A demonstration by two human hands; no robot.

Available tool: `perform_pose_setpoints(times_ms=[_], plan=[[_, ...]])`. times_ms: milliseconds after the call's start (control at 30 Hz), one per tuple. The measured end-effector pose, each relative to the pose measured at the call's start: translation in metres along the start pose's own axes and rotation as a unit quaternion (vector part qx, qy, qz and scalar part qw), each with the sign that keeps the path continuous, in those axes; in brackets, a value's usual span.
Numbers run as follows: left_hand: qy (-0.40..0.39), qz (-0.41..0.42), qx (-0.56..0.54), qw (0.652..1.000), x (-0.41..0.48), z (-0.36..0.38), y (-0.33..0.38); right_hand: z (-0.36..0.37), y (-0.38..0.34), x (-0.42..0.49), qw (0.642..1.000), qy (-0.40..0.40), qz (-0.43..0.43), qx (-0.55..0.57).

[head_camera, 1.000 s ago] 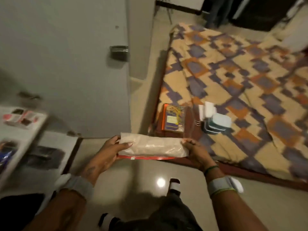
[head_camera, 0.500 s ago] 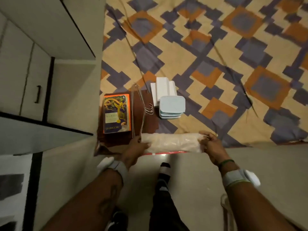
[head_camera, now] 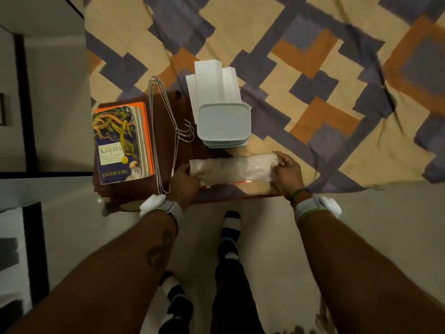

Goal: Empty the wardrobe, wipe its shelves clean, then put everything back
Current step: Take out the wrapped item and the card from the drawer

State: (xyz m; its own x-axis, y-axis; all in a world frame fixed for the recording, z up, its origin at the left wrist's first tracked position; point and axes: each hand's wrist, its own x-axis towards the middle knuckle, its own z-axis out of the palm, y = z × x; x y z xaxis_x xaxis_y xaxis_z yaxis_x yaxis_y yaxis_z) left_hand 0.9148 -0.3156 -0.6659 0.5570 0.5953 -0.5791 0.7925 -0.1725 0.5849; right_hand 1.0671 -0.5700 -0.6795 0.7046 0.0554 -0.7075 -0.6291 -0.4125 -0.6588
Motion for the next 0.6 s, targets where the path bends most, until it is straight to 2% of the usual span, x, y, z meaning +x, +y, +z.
perform_pose_setpoints(times_ms=[167, 300, 400, 600], plan=[[-0.001, -0.019, 0.055, 0.998, -0.009, -0.020, 0.001, 0.002, -0.014, -0.011, 0.994, 0.016, -0.026, -0.107], [-0.068, -0.039, 0.094, 0.992, -0.050, -0.064, 0.021, 0.020, -0.046, -0.070, 0.980, 0.010, -0.044, -0.193], [-0.116, -0.034, 0.111, 0.986, -0.080, -0.098, 0.017, 0.049, -0.062, -0.115, 0.963, -0.053, -0.060, -0.257], [-0.087, -0.022, 0.089, 0.992, -0.151, -0.217, -0.024, 0.166, -0.090, -0.231, 0.887, -0.220, -0.161, -0.372]])
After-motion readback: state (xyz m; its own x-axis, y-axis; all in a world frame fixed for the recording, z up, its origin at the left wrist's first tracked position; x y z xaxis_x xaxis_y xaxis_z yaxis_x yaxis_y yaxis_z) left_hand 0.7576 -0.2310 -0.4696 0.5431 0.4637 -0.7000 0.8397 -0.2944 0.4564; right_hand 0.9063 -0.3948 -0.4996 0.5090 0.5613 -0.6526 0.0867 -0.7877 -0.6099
